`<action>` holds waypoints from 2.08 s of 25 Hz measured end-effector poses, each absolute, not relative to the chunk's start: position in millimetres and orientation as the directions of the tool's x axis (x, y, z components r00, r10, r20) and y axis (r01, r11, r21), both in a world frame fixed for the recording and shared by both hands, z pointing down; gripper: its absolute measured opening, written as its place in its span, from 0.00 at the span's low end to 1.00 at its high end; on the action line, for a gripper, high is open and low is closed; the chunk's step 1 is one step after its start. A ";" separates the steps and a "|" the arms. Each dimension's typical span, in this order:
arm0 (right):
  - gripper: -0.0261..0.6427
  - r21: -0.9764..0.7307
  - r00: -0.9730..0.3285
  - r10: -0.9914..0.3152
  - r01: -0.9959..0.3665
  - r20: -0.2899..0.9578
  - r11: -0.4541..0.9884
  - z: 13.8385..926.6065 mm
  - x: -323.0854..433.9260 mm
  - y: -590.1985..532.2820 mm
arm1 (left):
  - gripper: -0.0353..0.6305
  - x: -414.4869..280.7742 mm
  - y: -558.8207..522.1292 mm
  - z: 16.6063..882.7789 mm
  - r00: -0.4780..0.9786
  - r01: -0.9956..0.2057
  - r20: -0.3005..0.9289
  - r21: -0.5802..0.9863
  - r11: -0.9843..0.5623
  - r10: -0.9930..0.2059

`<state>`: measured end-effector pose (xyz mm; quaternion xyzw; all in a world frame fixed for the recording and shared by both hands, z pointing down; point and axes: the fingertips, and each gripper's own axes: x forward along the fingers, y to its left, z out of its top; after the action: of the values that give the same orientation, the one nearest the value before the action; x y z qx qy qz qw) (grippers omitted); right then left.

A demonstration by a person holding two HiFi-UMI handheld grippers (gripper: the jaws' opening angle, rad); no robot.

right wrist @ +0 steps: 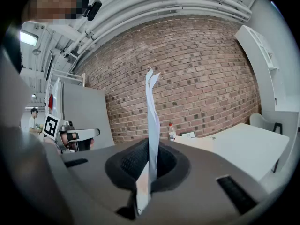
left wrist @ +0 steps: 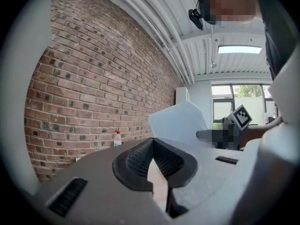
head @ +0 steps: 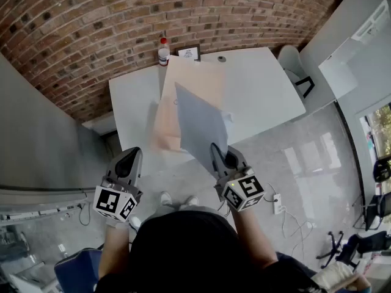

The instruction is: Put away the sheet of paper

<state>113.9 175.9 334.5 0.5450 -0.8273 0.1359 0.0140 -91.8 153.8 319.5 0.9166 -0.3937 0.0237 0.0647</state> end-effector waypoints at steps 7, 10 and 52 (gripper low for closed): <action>0.05 -0.218 -0.428 -0.888 -0.895 0.170 0.389 336.9 131.4 173.7 | 0.06 -69.7 157.5 323.8 0.674 -0.738 0.113 0.096 -0.668 -0.730; 0.05 -0.237 -0.446 -0.879 -0.884 0.168 0.403 341.2 140.0 171.4 | 0.06 -61.7 158.8 326.4 0.658 -0.753 0.122 0.097 -0.651 -0.743; 0.05 -0.281 -0.532 -0.745 -0.846 0.402 0.453 417.4 125.8 -87.8 | 0.06 -91.1 -44.0 442.7 0.610 -0.793 0.320 0.255 -0.554 -0.725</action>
<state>125.8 -87.8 417.4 0.4709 -0.8450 0.2280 0.1110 -91.1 -44.0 442.7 0.8769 -0.4327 0.0890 0.1893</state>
